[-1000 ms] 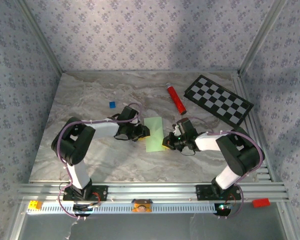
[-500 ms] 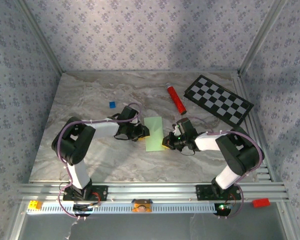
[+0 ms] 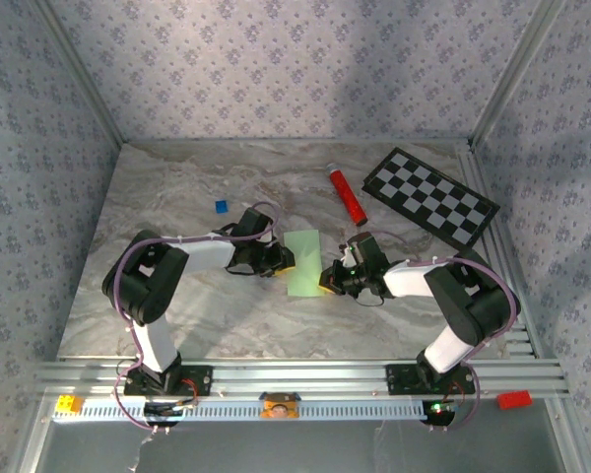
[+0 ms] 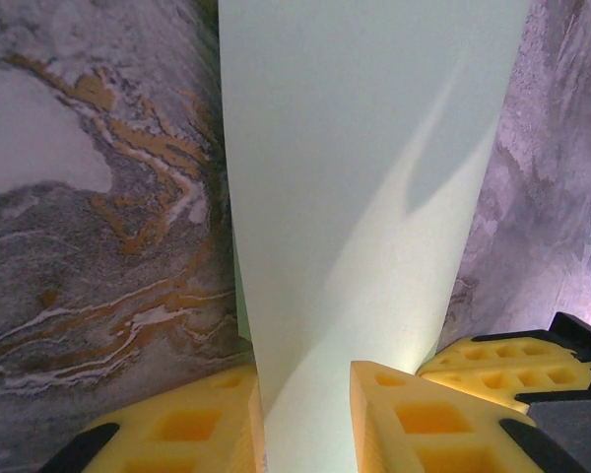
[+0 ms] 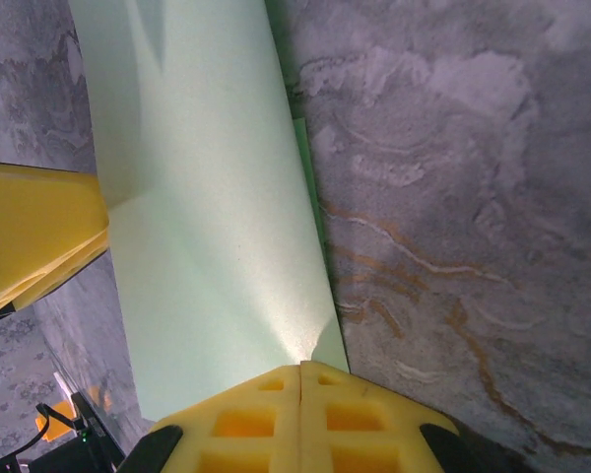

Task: Fold a paper plane with a square sheet of paper (pick it up from the middle)
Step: Third fold the triangle at the center of the table.

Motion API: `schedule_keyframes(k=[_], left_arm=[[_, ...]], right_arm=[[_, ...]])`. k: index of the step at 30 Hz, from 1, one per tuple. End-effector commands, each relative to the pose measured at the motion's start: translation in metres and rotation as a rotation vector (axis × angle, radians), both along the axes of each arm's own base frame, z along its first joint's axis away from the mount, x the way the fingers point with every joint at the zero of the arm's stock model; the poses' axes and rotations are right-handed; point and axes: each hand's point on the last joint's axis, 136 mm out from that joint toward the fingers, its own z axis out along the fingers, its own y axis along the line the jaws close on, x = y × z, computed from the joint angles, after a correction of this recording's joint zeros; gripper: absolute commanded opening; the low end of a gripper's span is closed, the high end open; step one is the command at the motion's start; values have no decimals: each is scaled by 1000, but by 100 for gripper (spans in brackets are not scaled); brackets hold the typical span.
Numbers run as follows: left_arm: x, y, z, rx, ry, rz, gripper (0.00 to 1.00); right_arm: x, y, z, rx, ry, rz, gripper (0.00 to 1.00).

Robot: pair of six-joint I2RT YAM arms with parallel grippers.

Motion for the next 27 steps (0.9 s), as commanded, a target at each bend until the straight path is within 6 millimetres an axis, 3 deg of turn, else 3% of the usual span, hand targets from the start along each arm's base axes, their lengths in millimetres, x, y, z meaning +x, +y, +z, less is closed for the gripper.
schedule_keyframes(k=[1,9,13,19,24,27], left_arm=[[1,-1,9,-20,-28,0,25],[2,0,13,-26,-34,11,11],[-2,2,17,-25,13,37,3],[-10,7,26,-28,42,57,3],[-13,7,32,-49,59,69,4],[-14,8,31,-46,66,69,4]], right_arm=[[-10,-13,-24,-80,69,-30,2],[-7,-8,-16,-56,45,-19,4],[0,-4,9,-38,-51,6,14],[6,-11,53,-156,-233,82,37],[4,-7,69,-194,-350,122,45],[1,2,79,-299,-584,165,49]])
